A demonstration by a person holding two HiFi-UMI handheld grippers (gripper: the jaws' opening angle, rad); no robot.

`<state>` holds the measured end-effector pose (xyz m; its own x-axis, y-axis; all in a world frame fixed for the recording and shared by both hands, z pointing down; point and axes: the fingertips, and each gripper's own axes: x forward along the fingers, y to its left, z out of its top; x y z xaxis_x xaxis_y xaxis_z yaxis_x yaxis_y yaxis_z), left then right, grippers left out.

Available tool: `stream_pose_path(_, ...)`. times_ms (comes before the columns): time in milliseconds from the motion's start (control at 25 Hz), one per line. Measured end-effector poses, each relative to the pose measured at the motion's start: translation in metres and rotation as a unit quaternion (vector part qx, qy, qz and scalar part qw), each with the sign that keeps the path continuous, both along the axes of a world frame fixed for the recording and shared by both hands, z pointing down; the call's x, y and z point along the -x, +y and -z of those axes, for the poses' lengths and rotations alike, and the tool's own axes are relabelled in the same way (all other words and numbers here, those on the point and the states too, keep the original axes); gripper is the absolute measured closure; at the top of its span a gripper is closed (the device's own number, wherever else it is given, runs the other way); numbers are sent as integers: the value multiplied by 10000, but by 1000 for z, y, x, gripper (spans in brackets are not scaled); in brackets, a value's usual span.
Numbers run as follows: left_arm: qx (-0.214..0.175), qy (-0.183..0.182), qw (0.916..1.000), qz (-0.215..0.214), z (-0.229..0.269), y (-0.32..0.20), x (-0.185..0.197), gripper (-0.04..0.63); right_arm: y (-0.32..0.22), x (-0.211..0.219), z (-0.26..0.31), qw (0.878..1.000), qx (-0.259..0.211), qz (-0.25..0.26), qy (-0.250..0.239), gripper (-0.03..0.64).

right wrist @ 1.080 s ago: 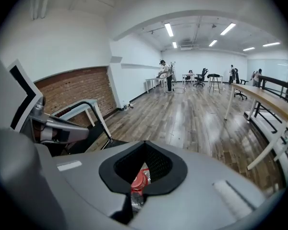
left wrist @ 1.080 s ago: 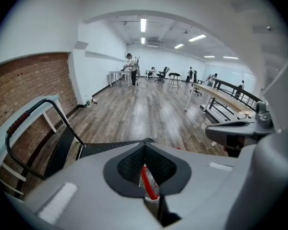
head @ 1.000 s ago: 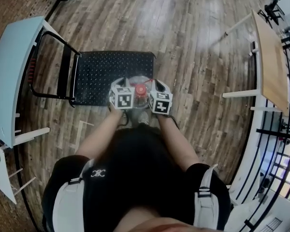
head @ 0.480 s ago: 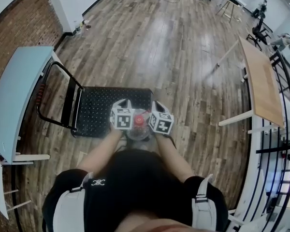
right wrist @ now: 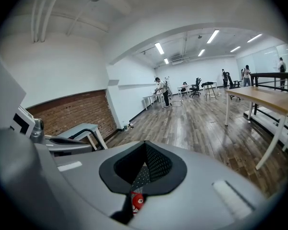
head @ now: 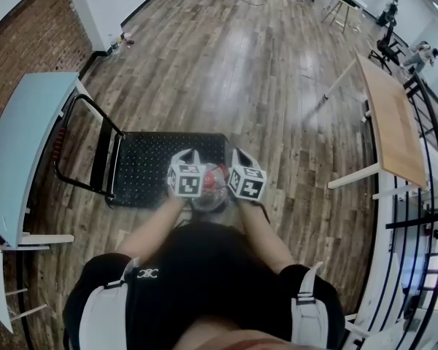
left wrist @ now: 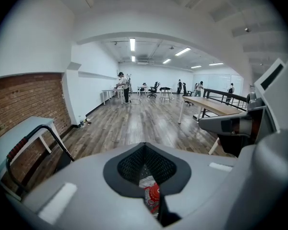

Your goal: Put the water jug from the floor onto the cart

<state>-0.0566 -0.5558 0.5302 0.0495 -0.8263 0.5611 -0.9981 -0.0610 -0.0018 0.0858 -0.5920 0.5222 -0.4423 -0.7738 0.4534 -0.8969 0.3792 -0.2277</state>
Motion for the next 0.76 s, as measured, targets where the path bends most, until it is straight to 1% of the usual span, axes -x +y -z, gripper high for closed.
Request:
stream_pose_path(120,6,44,10000,-7,0,-1,0,594,3,-1,-6,10000,37,16,0,604)
stream_pose_path(320,104,147,9998,-79,-5,-2,-5,594,3,-2,-9,9999,-79,57,131,604)
stream_pose_path(760,194,211,9995,-125,-14,-11,1,594,-1,6,-22,9997,87,93,191,604)
